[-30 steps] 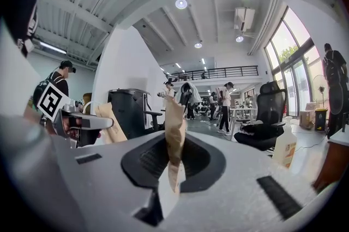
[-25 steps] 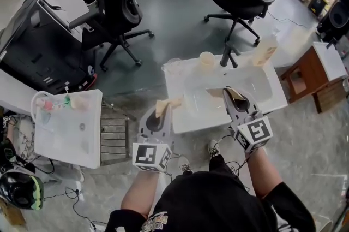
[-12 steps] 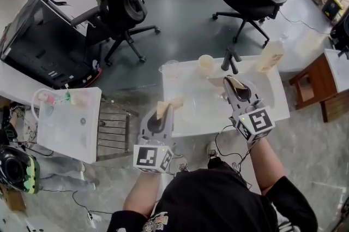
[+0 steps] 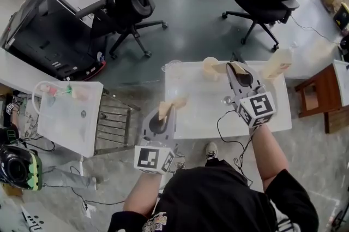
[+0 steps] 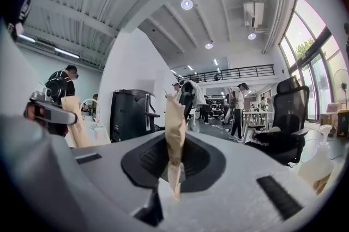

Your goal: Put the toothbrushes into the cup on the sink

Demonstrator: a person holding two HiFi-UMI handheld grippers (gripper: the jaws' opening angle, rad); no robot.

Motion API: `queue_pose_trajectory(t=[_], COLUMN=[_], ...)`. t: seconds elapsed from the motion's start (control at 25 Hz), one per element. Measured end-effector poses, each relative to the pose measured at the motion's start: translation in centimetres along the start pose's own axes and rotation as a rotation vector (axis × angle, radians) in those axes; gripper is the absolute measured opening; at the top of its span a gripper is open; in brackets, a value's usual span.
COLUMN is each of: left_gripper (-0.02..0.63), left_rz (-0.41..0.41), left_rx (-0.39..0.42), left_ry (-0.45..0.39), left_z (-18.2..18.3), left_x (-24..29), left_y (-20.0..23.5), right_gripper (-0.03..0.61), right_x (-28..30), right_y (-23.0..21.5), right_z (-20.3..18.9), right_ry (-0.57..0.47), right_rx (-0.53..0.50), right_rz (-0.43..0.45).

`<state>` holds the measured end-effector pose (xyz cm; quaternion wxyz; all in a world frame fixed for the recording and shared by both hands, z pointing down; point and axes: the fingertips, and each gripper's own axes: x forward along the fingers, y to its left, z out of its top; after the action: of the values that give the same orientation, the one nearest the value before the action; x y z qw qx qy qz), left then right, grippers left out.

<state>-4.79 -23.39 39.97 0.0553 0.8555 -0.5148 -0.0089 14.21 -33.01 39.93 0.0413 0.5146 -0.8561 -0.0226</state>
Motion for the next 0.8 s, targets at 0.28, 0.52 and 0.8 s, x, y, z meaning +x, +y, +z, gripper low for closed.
queue_pose_trajectory(t=[0.28, 0.52, 0.8], left_gripper=[0.058, 0.058, 0.058], left_rz=[0.028, 0.049, 0.084], left_rx=[-0.001, -0.003, -0.003], left_ry=[0.015, 0.027, 0.041], left_z=[-0.6, -1.4, -1.7], left_x=[0.7, 0.9, 0.4], left_y=[-0.2, 0.0, 0.5], right_gripper=[0.04, 0.04, 0.04], right_x=[4.2, 7.2, 9.6], right_y=[-1.6, -2.2, -2.7], right_z=[-3.1, -7.4, -12.3], right_ry=[0.05, 0.126, 0.224], right_rx=[-0.002, 0.005, 0.001], right_rz=[0.028, 0.04, 0.047])
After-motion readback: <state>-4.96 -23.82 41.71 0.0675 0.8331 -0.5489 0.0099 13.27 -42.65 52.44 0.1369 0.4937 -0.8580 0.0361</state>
